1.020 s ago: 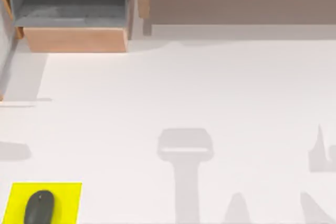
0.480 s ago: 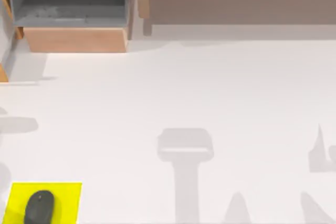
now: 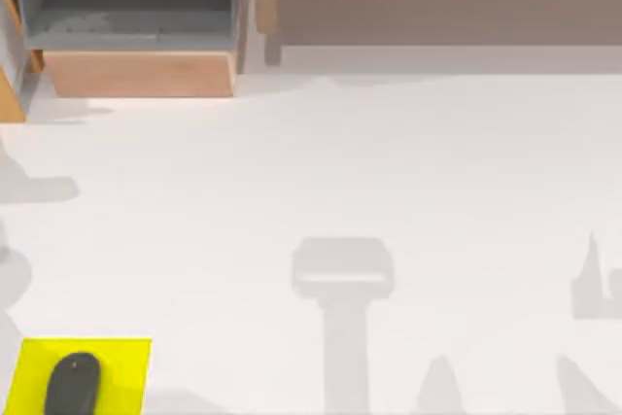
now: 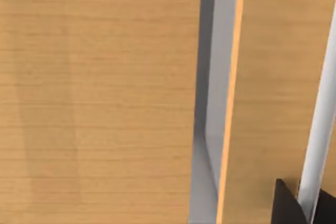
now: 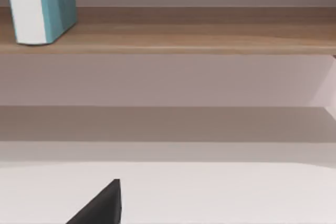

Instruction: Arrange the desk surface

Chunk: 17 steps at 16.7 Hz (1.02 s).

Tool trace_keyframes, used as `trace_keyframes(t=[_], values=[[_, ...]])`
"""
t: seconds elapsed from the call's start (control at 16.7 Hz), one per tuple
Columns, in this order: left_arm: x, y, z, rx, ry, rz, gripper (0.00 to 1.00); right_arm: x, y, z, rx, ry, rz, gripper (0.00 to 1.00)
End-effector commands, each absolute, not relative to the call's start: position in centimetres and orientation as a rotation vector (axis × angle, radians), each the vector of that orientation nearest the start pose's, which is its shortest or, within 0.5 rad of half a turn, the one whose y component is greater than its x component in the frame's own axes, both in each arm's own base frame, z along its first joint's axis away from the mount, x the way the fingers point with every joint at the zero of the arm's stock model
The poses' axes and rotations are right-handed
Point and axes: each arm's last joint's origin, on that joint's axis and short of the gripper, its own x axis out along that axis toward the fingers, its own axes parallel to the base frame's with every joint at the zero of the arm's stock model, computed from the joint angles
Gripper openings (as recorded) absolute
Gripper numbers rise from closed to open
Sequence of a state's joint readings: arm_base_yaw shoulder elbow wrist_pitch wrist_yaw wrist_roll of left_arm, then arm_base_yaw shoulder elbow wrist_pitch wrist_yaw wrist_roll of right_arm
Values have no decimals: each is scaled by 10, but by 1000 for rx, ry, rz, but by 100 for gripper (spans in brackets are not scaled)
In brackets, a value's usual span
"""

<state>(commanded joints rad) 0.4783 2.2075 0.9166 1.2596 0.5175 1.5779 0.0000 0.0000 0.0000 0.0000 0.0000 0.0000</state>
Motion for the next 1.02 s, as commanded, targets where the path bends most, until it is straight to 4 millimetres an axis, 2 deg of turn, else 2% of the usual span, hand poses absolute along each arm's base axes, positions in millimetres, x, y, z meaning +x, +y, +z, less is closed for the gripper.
trace_keyframes(t=[0.18,0.54,0.66,0.84,1.02], values=[[378,173,90,1550,7,-28,0,106,-1,160,0,0,0,100],[381,173,86,1542,19,-41,0,106,-1,160,0,0,0,100],[394,173,83,1537,27,-48,0,106,-1,160,0,0,0,100],[421,178,96,1561,-8,-5,0,106,-1,160,0,0,0,100],[438,174,91,1550,9,-25,0,106,-1,160,0,0,0,100]])
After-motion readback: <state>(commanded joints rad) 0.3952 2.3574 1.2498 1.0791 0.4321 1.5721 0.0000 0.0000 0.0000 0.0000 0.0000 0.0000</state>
